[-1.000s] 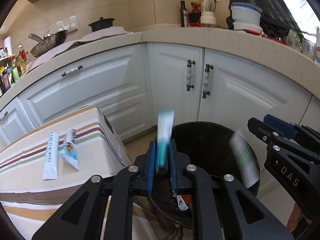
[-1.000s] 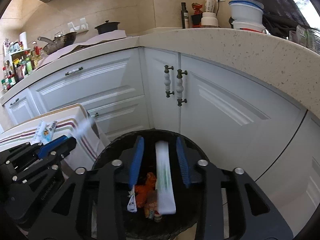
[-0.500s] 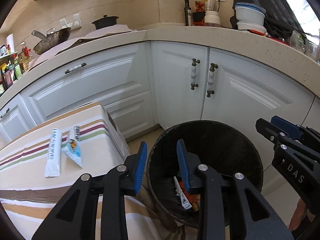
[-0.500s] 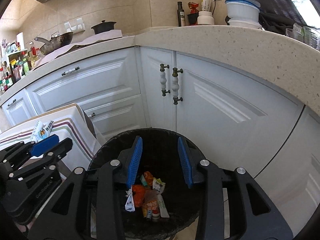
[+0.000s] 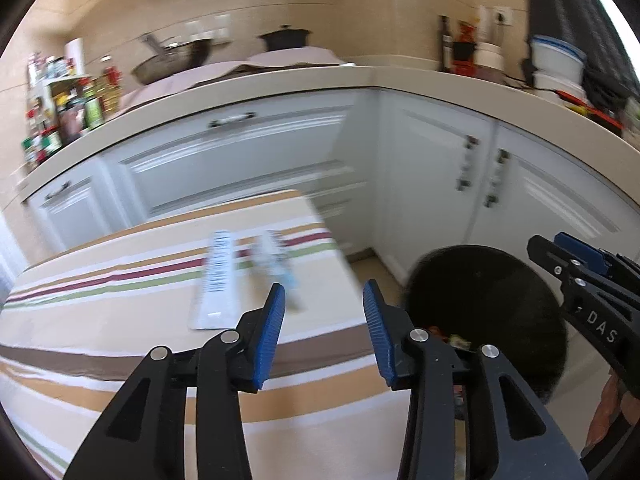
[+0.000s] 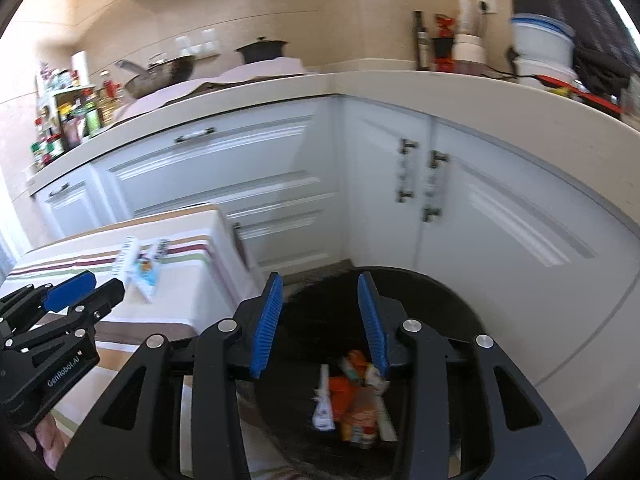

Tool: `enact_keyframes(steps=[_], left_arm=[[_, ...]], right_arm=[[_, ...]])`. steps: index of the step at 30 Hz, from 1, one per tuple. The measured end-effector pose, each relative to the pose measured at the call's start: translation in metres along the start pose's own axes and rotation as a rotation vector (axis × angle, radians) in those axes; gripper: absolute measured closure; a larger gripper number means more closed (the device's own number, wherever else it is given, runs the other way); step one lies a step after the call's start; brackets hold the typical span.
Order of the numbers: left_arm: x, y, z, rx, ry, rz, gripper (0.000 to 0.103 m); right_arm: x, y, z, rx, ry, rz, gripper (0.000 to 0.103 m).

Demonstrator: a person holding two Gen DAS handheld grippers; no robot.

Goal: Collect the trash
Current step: 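Move both grippers back over the table toward the sachet and packet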

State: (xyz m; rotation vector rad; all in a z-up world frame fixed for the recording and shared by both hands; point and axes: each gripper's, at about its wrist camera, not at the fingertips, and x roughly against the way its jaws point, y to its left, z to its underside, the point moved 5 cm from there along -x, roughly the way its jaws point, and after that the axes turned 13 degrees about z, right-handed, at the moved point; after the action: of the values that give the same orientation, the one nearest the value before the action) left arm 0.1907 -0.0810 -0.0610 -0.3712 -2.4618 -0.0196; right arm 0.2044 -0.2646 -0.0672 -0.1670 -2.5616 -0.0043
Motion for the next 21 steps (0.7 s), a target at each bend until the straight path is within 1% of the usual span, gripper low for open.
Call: enact_keyframes(steps=[4, 6, 11, 16, 21], left_arm=[[0.011, 0.041, 0.005, 0.049, -0.002, -0.067, 0.060], [0.017, 0.063, 0.008, 0.077, -0.006, -0.107, 0.059], [0.029, 0.113, 0.016, 0.143, -0.005, -0.193, 0.059], [0.040, 0.153, 0.026, 0.196, 0.000, -0.255, 0.058], [0.045, 0.185, 0.032, 0.228, 0.004, -0.298, 0.056]], right_arm=[[0.000, 0.034, -0.005, 0.037, -0.002, -0.048, 0.064], [-0.001, 0.050, -0.007, 0.052, -0.002, -0.070, 0.060], [-0.007, 0.092, -0.011, 0.099, 0.007, -0.118, 0.060], [-0.017, 0.127, -0.011, 0.136, 0.024, -0.150, 0.060], [-0.029, 0.158, -0.010, 0.177, 0.047, -0.167, 0.059]])
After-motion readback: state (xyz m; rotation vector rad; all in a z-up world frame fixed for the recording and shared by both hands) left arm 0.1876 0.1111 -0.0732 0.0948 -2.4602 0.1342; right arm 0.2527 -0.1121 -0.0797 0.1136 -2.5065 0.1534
